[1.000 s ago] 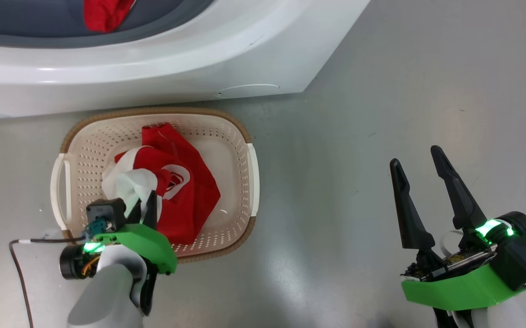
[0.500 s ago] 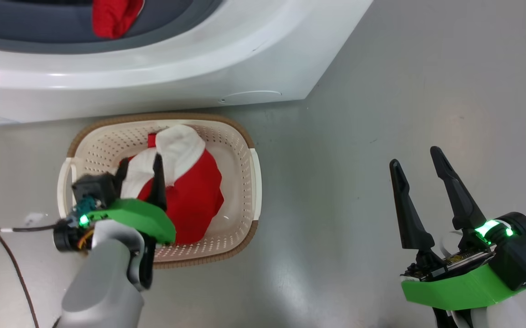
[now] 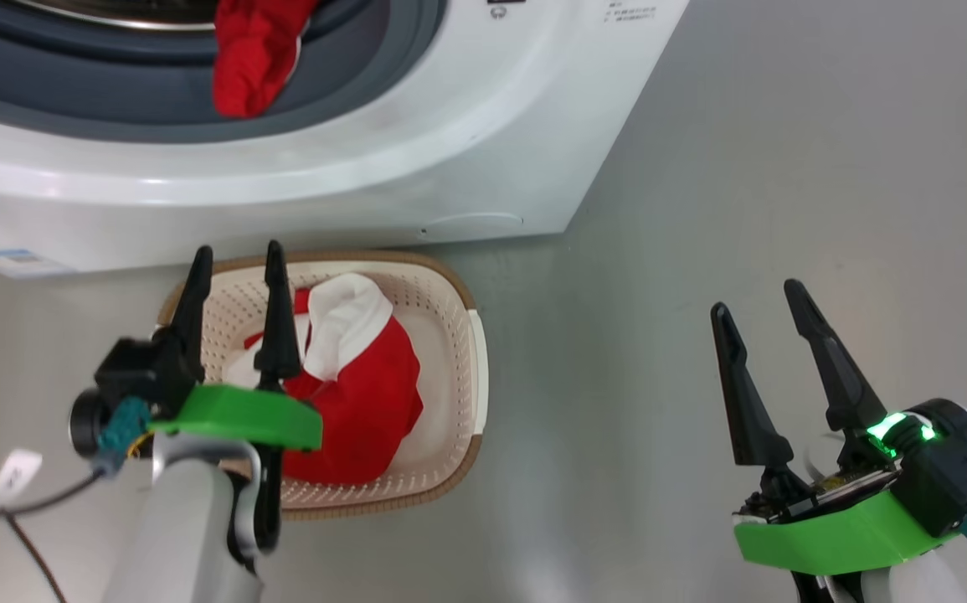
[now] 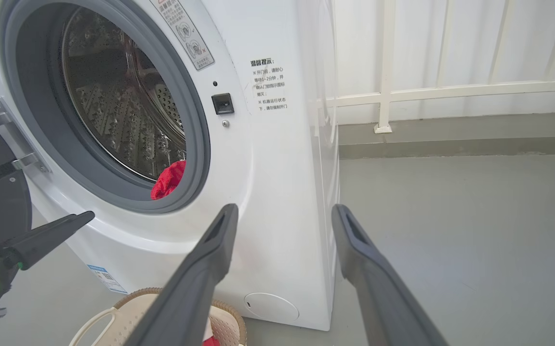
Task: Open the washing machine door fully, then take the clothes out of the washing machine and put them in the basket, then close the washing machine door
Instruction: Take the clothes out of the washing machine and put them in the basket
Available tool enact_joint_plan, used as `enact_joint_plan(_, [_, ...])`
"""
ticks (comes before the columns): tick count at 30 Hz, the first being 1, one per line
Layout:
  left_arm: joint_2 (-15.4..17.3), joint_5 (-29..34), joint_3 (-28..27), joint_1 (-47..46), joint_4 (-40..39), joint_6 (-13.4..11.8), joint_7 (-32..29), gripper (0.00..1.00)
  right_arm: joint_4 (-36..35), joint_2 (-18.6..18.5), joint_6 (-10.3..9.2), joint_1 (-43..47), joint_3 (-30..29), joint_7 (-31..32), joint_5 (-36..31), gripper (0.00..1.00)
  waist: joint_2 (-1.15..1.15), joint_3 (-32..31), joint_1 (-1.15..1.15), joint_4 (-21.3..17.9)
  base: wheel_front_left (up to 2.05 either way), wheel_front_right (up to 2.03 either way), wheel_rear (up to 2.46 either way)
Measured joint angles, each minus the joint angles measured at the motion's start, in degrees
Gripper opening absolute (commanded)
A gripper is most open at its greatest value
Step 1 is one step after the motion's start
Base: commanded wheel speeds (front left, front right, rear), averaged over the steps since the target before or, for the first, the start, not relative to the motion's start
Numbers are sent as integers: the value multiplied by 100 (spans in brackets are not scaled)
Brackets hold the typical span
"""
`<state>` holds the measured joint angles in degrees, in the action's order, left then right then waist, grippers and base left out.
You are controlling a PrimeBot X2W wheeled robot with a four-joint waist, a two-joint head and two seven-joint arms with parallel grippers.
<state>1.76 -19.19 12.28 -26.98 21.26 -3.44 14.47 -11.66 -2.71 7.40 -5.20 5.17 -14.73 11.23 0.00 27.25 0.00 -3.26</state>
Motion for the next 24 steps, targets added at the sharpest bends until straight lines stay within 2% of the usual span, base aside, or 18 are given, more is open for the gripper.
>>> enact_joint_plan(3, [2,131,-7,450,-628,-93,0,100,53,0,0,86,-13,0,0,100,0,-224,0,7,0,0,0])
enact_joint_plan(9, [9,294,-2,1112,-1337,-245,0,100,119,1,0,286,-20,0,0,100,0,-657,0,-4,0,0,0])
enact_joint_plan(13, [16,298,13,1474,-1630,-293,0,100,143,1,0,467,-27,0,0,100,0,-913,0,-18,0,0,0])
enact_joint_plan(24, [37,227,260,2158,-2105,-658,0,100,121,7,0,1004,-246,0,10,100,0,-1571,0,-31,0,0,0])
